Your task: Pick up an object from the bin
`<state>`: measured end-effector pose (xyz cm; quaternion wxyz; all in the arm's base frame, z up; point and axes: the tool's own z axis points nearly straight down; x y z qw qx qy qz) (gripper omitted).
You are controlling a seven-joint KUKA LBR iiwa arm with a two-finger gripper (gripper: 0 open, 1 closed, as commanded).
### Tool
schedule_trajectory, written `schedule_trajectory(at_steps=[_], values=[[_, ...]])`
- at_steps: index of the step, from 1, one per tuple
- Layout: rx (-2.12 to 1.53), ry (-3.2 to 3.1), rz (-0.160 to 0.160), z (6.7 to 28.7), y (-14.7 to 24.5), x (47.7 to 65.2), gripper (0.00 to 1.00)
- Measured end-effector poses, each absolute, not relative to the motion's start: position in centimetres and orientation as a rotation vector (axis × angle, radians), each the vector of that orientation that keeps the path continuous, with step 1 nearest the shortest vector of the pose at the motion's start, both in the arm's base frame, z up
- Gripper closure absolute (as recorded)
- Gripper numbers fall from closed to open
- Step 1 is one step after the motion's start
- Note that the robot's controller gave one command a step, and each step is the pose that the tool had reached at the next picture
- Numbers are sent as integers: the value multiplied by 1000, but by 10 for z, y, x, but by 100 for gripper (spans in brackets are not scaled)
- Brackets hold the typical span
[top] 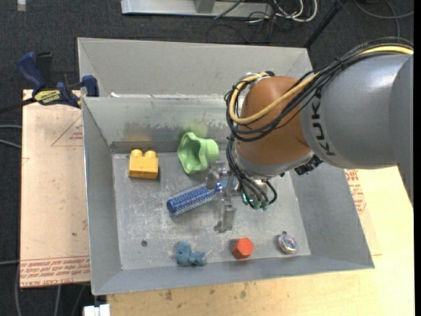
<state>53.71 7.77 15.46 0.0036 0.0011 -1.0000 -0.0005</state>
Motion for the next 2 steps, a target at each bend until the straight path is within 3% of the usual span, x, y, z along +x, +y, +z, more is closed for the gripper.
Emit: schedule_trajectory(at_steps=[1,2], values=[[-78,-3144,-3,103,78,574,0],[339,-3123,-2,69,87,569,0]])
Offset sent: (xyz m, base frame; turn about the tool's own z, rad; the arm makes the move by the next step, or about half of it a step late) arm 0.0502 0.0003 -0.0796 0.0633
